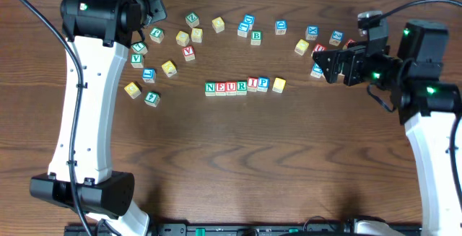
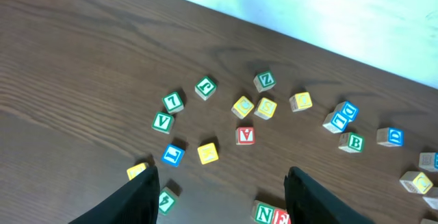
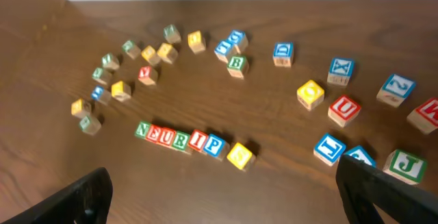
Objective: Spell out NEURIPS
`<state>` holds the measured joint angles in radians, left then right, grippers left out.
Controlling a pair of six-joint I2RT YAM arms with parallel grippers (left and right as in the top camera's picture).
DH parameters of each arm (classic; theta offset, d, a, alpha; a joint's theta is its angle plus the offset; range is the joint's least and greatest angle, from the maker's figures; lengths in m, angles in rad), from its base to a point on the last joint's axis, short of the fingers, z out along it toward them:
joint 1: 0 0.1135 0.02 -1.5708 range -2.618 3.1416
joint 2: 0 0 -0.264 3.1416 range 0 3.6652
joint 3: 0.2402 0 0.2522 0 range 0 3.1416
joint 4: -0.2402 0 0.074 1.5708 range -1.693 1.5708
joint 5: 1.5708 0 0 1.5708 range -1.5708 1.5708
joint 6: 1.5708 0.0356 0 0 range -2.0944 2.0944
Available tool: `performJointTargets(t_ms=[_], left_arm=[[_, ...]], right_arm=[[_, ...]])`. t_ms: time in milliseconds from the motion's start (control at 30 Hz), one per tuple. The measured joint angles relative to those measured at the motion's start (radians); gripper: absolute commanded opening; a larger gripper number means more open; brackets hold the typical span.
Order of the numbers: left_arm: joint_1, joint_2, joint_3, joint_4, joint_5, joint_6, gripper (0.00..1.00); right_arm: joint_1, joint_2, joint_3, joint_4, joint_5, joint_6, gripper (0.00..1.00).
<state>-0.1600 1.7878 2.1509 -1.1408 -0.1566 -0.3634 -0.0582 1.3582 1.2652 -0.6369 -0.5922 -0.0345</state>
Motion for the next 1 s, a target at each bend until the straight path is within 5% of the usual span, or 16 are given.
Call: performJointTargets(t_ms=[67,233,500,1000], left_arm=[[0.002,0.0,0.0,0.0,-0.001,-0.001,0.62],[0.002,0.0,0.0,-0.005,0.0,-0.002,0.62],[0.002,0.0,0.0,-0.005,-0.005,-0.002,0.62],[0.002,0.0,0.0,-0.005,-0.007,-0.002,0.62]], right_arm=[[0.0,0.018,0.0,0.004,-0.004,-0.005,0.99],[0.013,0.081,0.0,0.027,-0.003,-0.012,0.78],[0.11,0.291,0.001,0.048,0.082,0.078,0.11],[0.207,0.504,0.001,0.095,0.341,0.272,0.01]])
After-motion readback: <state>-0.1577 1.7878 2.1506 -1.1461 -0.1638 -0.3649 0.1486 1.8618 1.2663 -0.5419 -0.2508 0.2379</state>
